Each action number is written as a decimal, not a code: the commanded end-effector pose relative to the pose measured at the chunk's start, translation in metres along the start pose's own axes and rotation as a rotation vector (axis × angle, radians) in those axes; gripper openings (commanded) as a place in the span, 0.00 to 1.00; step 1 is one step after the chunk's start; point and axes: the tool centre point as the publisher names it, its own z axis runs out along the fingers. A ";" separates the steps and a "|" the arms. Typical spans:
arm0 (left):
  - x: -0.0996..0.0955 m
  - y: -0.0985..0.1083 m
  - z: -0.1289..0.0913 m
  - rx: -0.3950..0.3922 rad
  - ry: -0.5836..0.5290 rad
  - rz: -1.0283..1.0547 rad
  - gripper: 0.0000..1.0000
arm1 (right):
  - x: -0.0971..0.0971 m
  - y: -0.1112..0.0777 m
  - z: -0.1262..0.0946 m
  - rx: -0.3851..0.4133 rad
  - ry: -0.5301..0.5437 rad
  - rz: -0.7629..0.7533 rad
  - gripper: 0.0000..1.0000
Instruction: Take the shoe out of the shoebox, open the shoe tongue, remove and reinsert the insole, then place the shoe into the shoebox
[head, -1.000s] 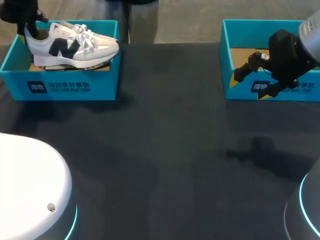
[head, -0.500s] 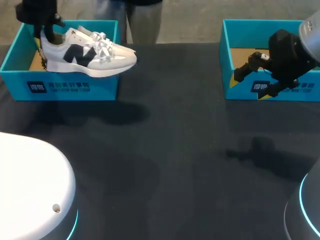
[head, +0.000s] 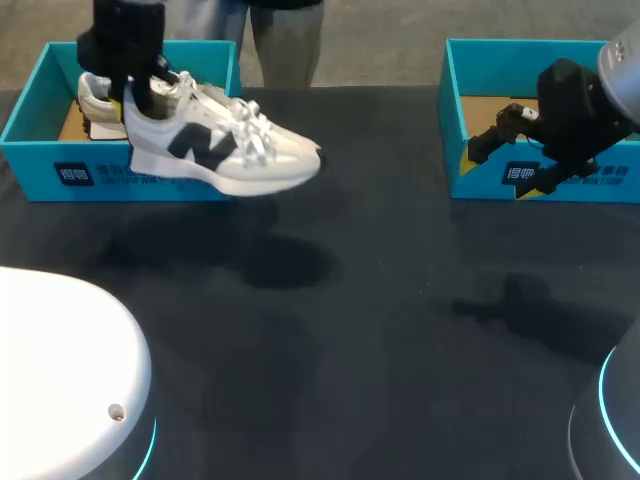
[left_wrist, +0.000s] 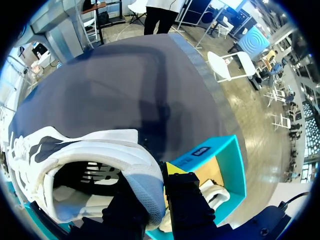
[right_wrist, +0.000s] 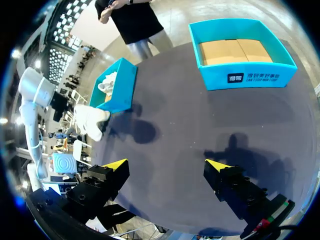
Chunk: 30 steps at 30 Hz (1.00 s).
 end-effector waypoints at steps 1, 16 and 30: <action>-0.021 -0.019 0.002 -0.052 0.031 0.000 0.00 | 0.001 0.000 0.001 0.000 -0.002 0.002 1.00; -0.085 -0.050 0.010 -0.048 0.046 -0.004 0.00 | 0.001 0.000 0.001 0.000 -0.002 0.002 1.00; -0.117 -0.048 0.016 -0.065 0.013 0.008 0.00 | 0.001 0.000 0.001 0.000 -0.002 0.002 1.00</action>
